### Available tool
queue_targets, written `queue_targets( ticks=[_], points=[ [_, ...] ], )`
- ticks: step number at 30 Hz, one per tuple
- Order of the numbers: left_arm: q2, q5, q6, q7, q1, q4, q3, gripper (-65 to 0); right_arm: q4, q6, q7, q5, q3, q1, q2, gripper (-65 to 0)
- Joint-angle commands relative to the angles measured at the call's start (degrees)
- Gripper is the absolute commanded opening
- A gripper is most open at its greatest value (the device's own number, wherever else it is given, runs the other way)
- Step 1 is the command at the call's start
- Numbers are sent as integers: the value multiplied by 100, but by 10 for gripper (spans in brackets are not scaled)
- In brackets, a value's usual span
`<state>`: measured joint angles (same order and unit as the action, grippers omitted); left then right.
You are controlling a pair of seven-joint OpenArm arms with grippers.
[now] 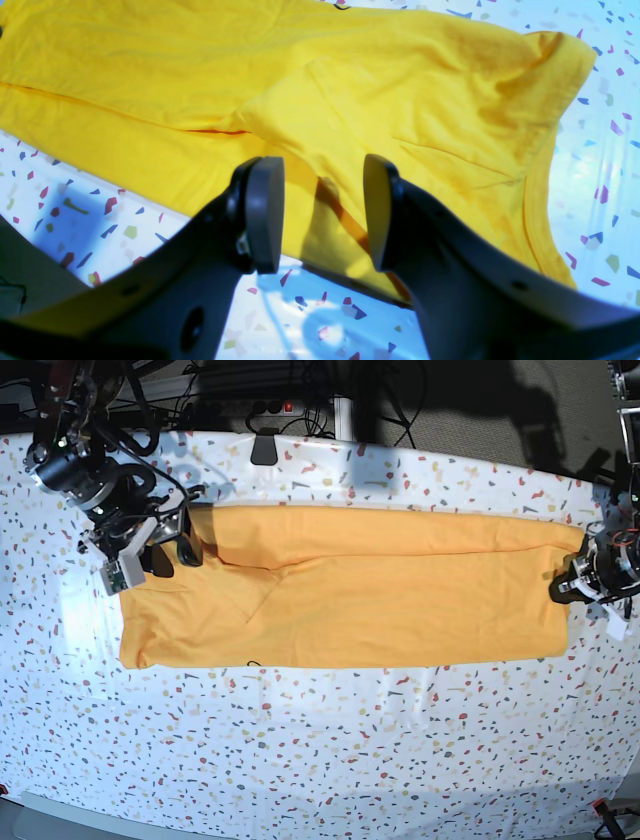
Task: Fold the T-shirt properly
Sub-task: 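Grasp the shirt's end with the left gripper, then fold the grasped end with the left gripper toward the right gripper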
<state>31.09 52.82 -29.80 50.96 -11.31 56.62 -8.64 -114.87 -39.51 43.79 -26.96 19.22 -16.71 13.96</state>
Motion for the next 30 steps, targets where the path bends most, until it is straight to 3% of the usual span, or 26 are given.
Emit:
queue_targets(
  ticks=[1,13,17,19,23,27,30],
  points=[
    [116,127,-28,-122,-142,146,-44,-650,-122,-49,-122,-74,31,37,46,-389],
    [107,122,-28,723,-122,2173,-44,-650,-122,-49,-125,-74,31,52,46,-389],
    [-87,118,-24,918,-20,3014,-44,-650,-122,-49,-127,-74,31,52,44,-389],
    [-332,-2,-11,935,74,3397,-42,-650,-122,-49,-127,-76,31,52,44,-390],
    [-1073,-472,374,922,212,3923,-35,-650,-122,-49,-127,-72,31,55,13,-389],
    [-1845,-846,367,901,227,3969,-26,-650,-122,-49,-127,-70,31,68,-15,-390],
    [-2402,-1585,365,715,262,3967,-26,-650,-122,-49,-127,-72,31,68,-13,-390]
  ],
)
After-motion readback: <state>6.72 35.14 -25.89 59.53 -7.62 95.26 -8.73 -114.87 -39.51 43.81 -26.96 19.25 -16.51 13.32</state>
